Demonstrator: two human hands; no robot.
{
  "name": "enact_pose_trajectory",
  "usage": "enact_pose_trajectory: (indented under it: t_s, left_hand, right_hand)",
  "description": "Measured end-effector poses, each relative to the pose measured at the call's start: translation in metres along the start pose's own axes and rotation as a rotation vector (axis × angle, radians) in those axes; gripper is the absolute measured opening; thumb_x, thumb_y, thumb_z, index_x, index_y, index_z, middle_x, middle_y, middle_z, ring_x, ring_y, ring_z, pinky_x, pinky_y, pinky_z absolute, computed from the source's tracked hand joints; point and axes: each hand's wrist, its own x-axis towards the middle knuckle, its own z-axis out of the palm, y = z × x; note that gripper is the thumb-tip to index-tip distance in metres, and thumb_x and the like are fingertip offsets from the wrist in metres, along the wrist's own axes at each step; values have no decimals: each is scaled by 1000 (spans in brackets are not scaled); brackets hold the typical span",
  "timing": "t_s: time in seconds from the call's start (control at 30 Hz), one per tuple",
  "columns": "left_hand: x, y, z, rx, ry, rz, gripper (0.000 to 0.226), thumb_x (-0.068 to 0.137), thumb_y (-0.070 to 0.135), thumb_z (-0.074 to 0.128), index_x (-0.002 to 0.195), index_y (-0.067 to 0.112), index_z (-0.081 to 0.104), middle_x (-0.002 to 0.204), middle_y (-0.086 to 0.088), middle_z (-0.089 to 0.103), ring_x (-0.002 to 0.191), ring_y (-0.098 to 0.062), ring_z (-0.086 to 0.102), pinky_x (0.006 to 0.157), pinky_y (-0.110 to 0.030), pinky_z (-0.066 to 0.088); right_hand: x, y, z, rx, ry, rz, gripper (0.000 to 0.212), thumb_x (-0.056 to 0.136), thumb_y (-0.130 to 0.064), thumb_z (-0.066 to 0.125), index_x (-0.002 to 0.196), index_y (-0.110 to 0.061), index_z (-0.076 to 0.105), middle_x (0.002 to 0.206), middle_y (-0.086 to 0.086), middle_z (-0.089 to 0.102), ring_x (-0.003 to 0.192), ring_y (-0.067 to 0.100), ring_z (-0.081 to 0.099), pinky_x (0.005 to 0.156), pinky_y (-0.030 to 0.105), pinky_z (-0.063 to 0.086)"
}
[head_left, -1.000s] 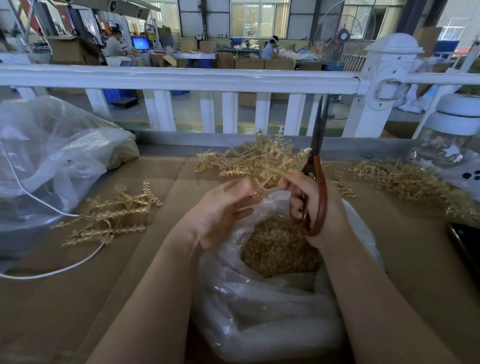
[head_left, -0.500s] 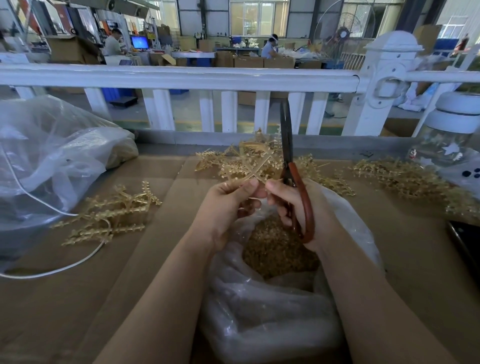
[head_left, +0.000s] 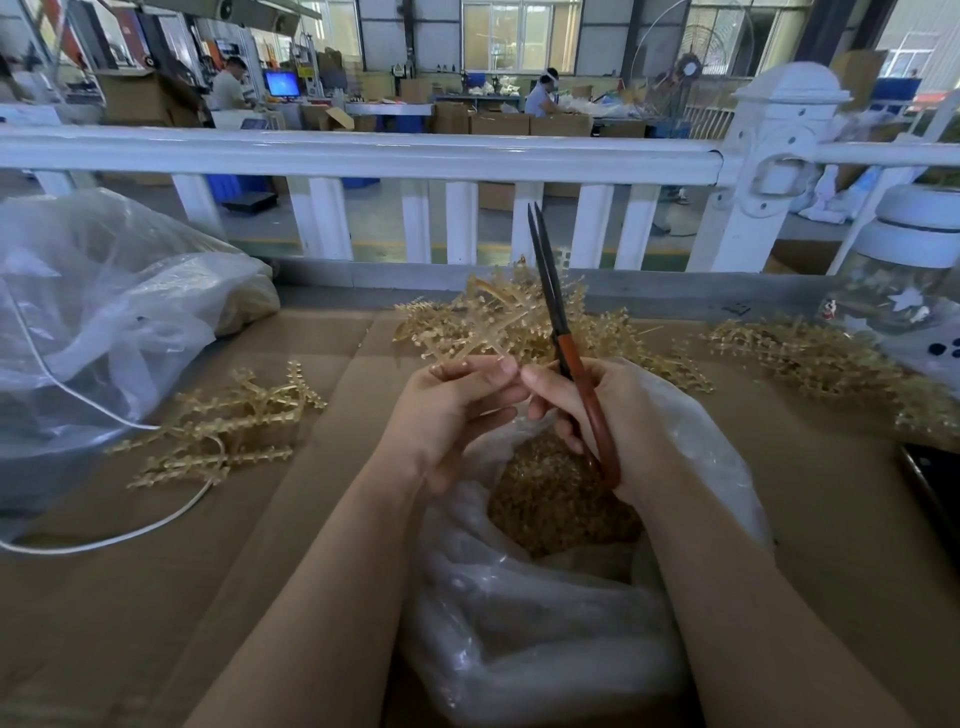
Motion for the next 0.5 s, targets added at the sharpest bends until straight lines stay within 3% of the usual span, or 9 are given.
enact_pose_trajectory:
  t_s: [0.07,0.17,0.3,0.37,0.5]
  left_hand:
    - [1,3,-1,-70,67,6,11,68,21,76,76,13,75,84,-9,76,80,-17,74,69,-25,58]
    - [2,8,-6,-164,152,44,5,70,17,75,70,12,76,80,-10,76,75,-16,74,65,-23,59]
    - [2,12,-11,-184,175,94,5,70,17,75,66,14,77,81,-10,76,73,-14,74,66,-22,59]
    - [2,12,-13,-180,181,103,7,75,14,74,68,14,77,82,-11,76,73,-14,74,66,-22,59]
    - [2,14,-14,-169,229,126,14,87,6,67,75,10,73,81,-9,76,71,-13,73,66,-22,58]
  right_hand:
    - [0,1,2,-74,52,-57,36,74,-48,80,80,-14,73,69,3,71,46,6,53,43,15,40]
    - [2,4,2,-331,162,-163,32,76,-50,83,73,-22,68,63,-11,67,55,1,59,55,14,45]
    - [0,5,-1,-542,186,-233,41,68,-69,74,75,-30,64,70,-21,66,66,3,63,61,25,48]
    - [-2,6,-3,-664,161,-252,41,68,-73,71,78,-34,64,77,-27,67,71,-1,63,58,18,44]
    - [-3,7,-4,-885,131,-239,36,73,-75,70,84,-42,58,65,-21,61,66,-4,58,52,13,35]
